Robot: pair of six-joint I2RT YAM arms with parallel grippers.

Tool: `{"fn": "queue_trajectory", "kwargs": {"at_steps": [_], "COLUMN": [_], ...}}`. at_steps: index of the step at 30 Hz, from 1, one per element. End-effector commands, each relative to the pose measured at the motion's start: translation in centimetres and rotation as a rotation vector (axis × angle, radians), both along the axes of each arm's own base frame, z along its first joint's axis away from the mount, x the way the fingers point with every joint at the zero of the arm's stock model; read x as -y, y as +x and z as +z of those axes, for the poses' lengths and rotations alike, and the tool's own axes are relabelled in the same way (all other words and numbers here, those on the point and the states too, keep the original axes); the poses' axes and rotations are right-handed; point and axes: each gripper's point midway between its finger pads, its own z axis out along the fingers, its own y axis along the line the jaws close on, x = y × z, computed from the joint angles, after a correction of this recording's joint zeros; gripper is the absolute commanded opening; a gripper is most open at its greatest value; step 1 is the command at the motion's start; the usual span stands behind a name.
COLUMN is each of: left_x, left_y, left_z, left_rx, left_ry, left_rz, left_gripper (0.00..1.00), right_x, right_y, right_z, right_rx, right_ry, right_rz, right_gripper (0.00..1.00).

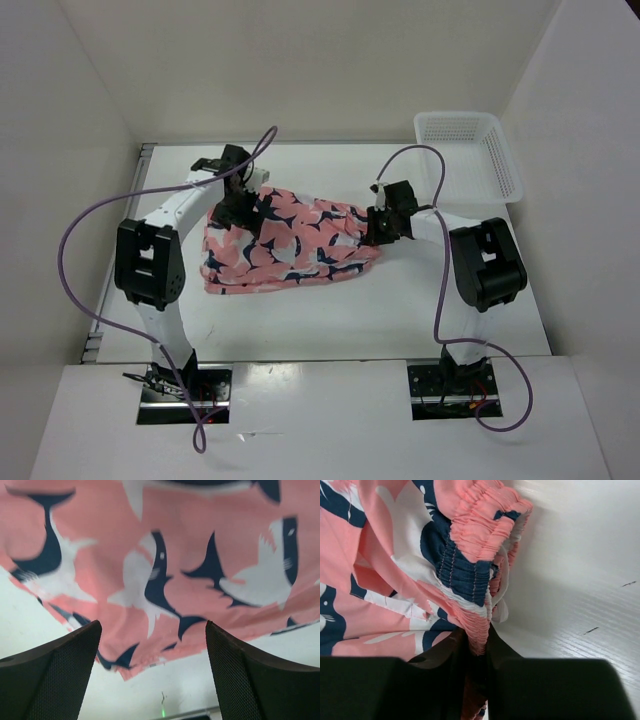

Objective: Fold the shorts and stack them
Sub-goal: Fold the shorts

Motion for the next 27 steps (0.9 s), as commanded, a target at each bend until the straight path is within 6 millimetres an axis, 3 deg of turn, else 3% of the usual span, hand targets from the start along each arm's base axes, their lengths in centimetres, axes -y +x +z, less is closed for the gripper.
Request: {"fn": "queue_trajectory", "kwargs": {"at_steps": [1,5,8,10,12,15,18,20,24,27], "left_x": [2.2,5.4,7.3,8.5,9.6,10.0,11.4,11.2,7.8,6.7], "left_y": [2.5,3.9,4.2,4.2,4.5,4.6,4.5,4.6,3.4,3.5], "left_z": [0.2,-1.3,-3.3,-4.0,-4.2,-4.3,-3.5,-3.5,-7.7,-8.5], "left_rx": [0.039,0.038,0.012,0.011,0.035,0.039,0.064,0.075,0.017,0.044], "left_ry": [-0.043,-0.068,-0.050,-0.039,-0.035,-0.027,-0.045,-0.013,0.153,0.206], "left_rz": [-0.039,-0.098,-0.139,-0.165,-0.186,-0.196,-0.221,-0.219,-0.184,-0.167], "left_gripper": [0.91,0.93,0.93,0.94,0.94,0.94,0.94,0.95,0.95,0.95], "right_x": [0.3,0.4,0.3,0.4,0.4,-0.3,-1.2,-0.3,0.6,0.5], "right_y": [-0.3,-0.5,-0.4,-0.3,-0.3,-0.5,-1.3,-1.0,-1.9,-2.2], "right_z": [-1.2,-1.1,-0.6,-0.2,-0.2,0.6,1.9,2.5,1.9,1.5], "right_rx": [-0.038,-0.037,-0.025,-0.010,-0.006,0.001,-0.012,-0.017,-0.051,-0.074], "right_ry": [-0.027,-0.026,-0.022,-0.025,-0.030,0.009,0.077,0.096,0.094,0.120], "right_rz": [-0.043,-0.043,-0.043,-0.032,-0.024,0.000,0.050,0.012,-0.058,-0.103], "right_gripper": [0.19,0.05,0.08,0.22,0.43,0.58,0.66,0.69,0.73,0.70]}}
